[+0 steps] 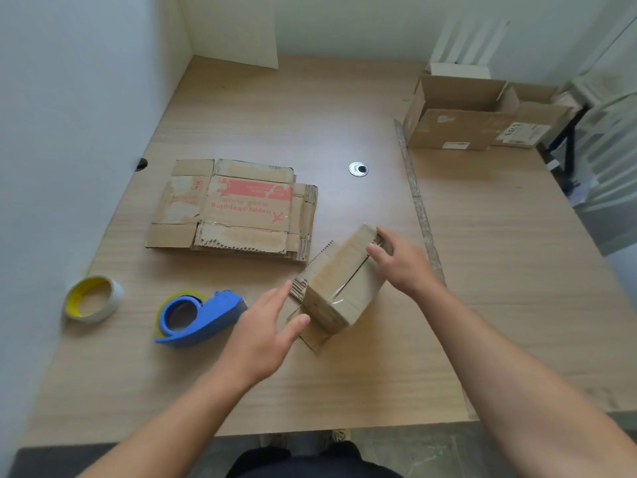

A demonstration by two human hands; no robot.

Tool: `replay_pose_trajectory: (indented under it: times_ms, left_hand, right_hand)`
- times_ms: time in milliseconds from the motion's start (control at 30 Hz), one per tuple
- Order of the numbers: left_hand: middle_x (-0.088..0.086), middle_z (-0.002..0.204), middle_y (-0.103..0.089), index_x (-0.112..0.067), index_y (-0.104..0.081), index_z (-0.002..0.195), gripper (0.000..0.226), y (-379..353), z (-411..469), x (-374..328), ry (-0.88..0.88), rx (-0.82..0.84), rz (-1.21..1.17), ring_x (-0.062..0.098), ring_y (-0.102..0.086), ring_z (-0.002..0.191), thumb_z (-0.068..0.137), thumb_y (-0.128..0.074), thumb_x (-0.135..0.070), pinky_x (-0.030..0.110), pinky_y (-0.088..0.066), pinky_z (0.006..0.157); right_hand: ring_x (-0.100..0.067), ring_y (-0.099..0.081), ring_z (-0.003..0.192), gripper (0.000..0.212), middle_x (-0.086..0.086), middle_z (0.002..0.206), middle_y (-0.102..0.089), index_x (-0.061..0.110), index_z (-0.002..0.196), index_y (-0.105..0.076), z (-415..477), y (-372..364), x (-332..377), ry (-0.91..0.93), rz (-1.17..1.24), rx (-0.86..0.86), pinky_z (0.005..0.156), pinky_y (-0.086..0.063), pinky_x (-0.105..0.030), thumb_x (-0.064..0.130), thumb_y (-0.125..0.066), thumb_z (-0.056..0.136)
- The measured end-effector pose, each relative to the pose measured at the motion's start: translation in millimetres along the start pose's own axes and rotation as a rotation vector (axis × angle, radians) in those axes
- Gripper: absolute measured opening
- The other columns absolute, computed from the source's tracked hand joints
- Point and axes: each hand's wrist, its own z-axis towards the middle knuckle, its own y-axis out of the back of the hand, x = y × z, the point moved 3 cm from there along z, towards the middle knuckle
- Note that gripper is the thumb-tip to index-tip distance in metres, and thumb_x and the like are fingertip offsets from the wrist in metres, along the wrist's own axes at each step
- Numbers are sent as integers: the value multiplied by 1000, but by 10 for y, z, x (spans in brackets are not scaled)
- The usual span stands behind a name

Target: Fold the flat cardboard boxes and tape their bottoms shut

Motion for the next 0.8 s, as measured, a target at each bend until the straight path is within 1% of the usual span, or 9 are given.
replay_pose_trajectory:
  times_ms: [67, 167, 267, 300, 433, 500, 633, 733, 800]
  left_hand:
    - [-9, 152, -39, -19, -26, 155, 82, -283, 109, -141, 95, 11, -142, 8, -37, 139, 89, -62, -50, 25, -31, 113]
    - [-9, 154, -39, -24, -10, 158, 110, -529, 216, -182, 252, -72, -315, 8, -41, 138, 71, -59, -70, 36, -36, 114]
    - [-6, 155, -38, -29, -3, 158, 107, -667, 289, -198, 361, -167, -427, 11, -38, 140, 78, -65, -64, 36, -32, 116]
    - [-2, 155, -38, -30, -3, 158, 102, -709, 308, -223, 385, -211, -455, 13, -36, 142, 83, -66, -58, 35, -30, 117]
    - [3, 153, -40, -37, -5, 157, 89, -849, 373, -332, 467, -344, -517, 19, -35, 142, 90, -63, -49, 34, -30, 116]
    - [4, 153, -40, -40, -6, 156, 86, -891, 411, -352, 500, -385, -501, 22, -36, 142, 91, -61, -51, 34, -31, 115]
    - [6, 145, -50, -38, -10, 157, 94, -915, 484, -362, 545, -459, -409, 24, -43, 136, 84, -67, -57, 37, -37, 110]
    - [3, 135, -59, -36, -25, 153, 93, -914, 519, -332, 577, -513, -421, 25, -52, 127, 77, -71, -62, 39, -44, 104]
    - [1, 124, -65, -33, -39, 146, 83, -894, 534, -309, 574, -534, -407, 24, -59, 117, 76, -71, -63, 38, -48, 98]
  right_hand:
    - [-22, -48, 133, 53, -5, 143, -55, 18, 147, -46, 8, -31, -48, 0, 2, 30, 105, -34, -28, 33, -59, 98]
    - [-26, -51, 128, 52, -6, 135, -59, 16, 142, -51, -66, -56, -139, -16, 2, -23, 102, -37, -31, 36, -62, 96]
    - [-28, -57, 120, 45, -7, 123, -65, 14, 130, -60, -188, -93, -225, -39, 37, -68, 91, -40, -32, 41, -63, 94]
    - [-28, -57, 120, 44, -6, 123, -65, 13, 128, -61, -233, -127, -245, -43, 74, -67, 89, -40, -31, 41, -62, 94]
    - [-20, -36, 144, 59, -2, 154, -43, 14, 153, -36, -363, -227, -305, -108, 252, -63, 112, -24, -23, 36, -53, 101]
    - [-22, -43, 139, 51, -5, 148, -51, 17, 150, -43, -344, -224, -357, -115, 279, -75, 109, -30, -24, 35, -50, 102]
    - [-28, -58, 117, 47, -4, 117, -66, 19, 133, -54, -268, -182, -310, -110, 239, -74, 86, -39, -29, 46, -60, 95]
    - [-30, -53, 116, 68, -5, 120, -55, 19, 127, -44, -223, -251, -261, -143, 158, -54, 89, -44, -38, 64, -67, 80]
    - [-31, -50, 118, 74, -7, 122, -48, 20, 125, -41, -195, -308, -281, -164, 137, -64, 89, -44, -41, 67, -70, 76]
